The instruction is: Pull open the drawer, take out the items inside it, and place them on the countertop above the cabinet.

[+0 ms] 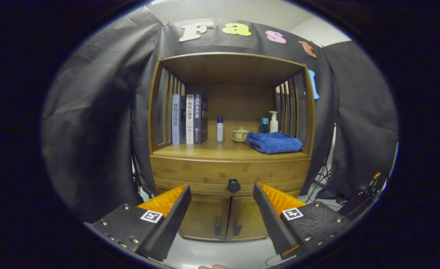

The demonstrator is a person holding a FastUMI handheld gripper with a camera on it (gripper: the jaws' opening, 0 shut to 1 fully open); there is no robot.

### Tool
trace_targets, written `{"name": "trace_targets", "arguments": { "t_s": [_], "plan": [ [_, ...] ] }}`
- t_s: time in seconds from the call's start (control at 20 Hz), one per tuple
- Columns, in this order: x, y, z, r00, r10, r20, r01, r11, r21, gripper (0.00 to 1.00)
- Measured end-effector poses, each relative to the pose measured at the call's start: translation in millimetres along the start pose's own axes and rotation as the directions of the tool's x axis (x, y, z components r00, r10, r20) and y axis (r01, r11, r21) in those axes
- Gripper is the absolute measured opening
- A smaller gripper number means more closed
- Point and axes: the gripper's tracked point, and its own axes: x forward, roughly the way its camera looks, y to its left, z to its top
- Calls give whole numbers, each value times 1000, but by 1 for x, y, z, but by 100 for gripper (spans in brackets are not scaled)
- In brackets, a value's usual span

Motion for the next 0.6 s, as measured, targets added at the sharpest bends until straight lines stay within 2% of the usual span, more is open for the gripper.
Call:
{"name": "trace_targets", "arguments": {
  "t_s": [0.3, 0.6],
  "plan": [
    [66, -12, -14, 999, -23, -44, 24, 999, 40, 100],
    [135, -17, -42, 997, -18, -78, 18, 1000, 5, 100]
  ]
}}
